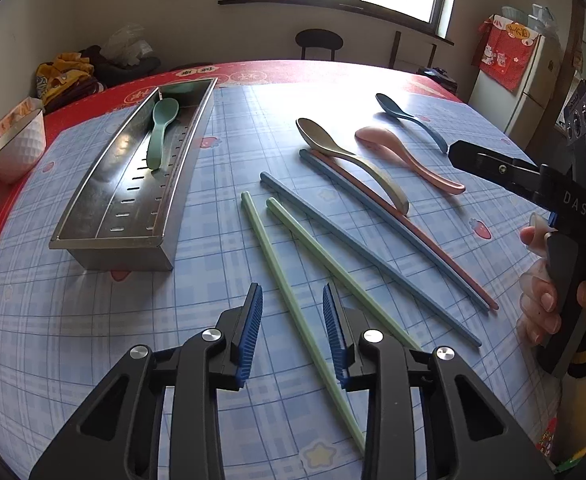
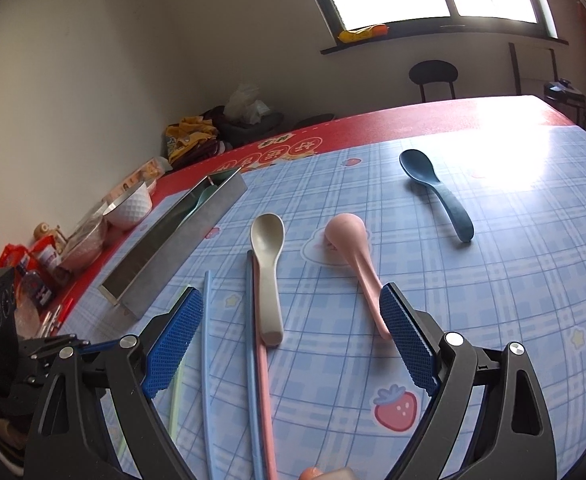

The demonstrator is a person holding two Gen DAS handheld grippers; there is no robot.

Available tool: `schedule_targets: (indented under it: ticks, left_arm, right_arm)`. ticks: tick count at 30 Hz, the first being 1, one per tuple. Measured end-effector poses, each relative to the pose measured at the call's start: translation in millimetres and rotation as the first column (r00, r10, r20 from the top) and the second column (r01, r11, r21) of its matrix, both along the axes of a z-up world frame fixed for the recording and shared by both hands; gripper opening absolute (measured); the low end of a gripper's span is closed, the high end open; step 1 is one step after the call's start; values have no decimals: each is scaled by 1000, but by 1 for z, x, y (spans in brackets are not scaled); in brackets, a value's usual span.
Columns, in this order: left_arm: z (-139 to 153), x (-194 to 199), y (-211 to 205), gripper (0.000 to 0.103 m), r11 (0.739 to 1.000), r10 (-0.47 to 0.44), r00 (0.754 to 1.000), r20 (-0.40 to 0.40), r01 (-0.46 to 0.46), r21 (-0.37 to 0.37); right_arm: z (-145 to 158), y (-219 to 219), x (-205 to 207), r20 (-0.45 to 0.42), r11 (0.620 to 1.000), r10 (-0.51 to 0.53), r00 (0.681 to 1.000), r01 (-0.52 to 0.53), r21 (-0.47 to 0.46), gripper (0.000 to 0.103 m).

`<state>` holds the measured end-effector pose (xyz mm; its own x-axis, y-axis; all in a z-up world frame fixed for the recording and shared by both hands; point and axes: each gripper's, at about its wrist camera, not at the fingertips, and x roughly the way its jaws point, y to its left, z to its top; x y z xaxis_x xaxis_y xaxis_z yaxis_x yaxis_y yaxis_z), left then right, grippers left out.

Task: Organize utensils
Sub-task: 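Move the left tool over the green chopstick and close its fingers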

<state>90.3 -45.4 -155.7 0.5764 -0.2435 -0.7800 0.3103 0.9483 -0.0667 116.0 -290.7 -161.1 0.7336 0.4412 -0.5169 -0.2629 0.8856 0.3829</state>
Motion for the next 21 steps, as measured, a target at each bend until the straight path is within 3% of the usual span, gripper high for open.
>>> schedule_targets:
  ticks: [11,21]
  left_arm:
    - [-11,12,-12,22,996,2,1000,-22,0,85]
    - [-14,21,-13,22,996,-31,999,21,29,83]
  right_arm:
    - [1,1,-3,10,1000,-3,1000,3,2,87]
    - [0,-2,-2,1,1000,-14,1000,14,18,87]
